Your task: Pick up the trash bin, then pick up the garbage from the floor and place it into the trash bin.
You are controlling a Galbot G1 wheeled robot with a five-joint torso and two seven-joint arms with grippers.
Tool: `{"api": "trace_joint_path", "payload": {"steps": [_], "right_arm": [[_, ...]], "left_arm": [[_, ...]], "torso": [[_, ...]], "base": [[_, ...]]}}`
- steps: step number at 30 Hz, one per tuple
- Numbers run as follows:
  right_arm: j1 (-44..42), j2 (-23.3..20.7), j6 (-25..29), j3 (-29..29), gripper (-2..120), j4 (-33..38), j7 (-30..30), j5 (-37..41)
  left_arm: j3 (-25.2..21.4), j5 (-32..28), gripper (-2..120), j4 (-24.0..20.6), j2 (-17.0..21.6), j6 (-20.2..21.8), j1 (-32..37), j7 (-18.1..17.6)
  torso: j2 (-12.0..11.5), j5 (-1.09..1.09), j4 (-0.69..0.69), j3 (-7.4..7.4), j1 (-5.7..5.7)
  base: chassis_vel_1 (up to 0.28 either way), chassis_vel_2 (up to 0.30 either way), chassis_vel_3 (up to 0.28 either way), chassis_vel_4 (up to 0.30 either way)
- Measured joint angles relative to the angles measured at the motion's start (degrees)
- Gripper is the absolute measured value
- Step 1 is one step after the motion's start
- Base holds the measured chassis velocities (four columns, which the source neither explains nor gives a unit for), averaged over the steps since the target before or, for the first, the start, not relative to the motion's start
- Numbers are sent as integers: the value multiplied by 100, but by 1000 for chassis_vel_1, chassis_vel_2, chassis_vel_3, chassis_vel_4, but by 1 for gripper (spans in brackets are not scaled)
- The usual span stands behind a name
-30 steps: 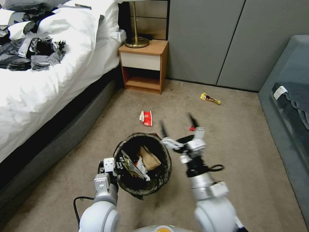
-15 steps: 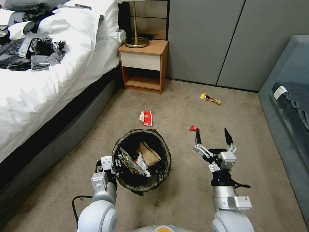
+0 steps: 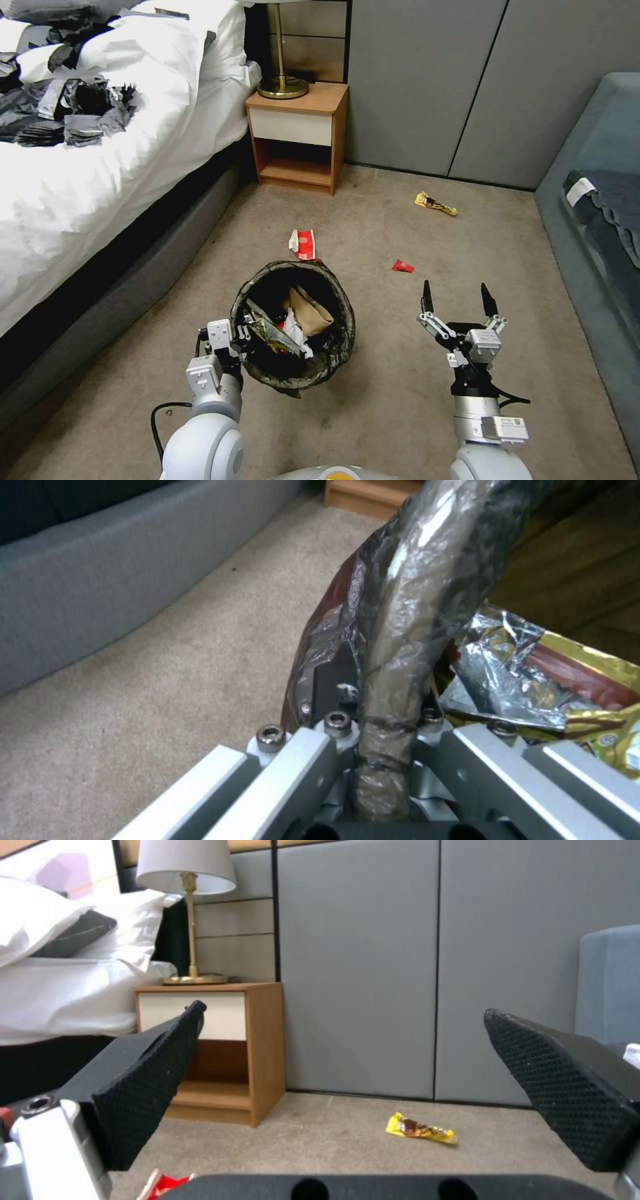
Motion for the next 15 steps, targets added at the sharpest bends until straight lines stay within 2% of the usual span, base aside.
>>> {"api": "trace_joint_path", "payload": {"steps": [15], "right_arm": [[70, -27, -61, -34, 100, 87, -57, -66]], "left_arm": [[-2, 44, 0, -11, -15, -1, 31, 30]], "torso": [[0, 0, 0, 0, 0]], "base": [[-7, -7, -6, -6]]}}
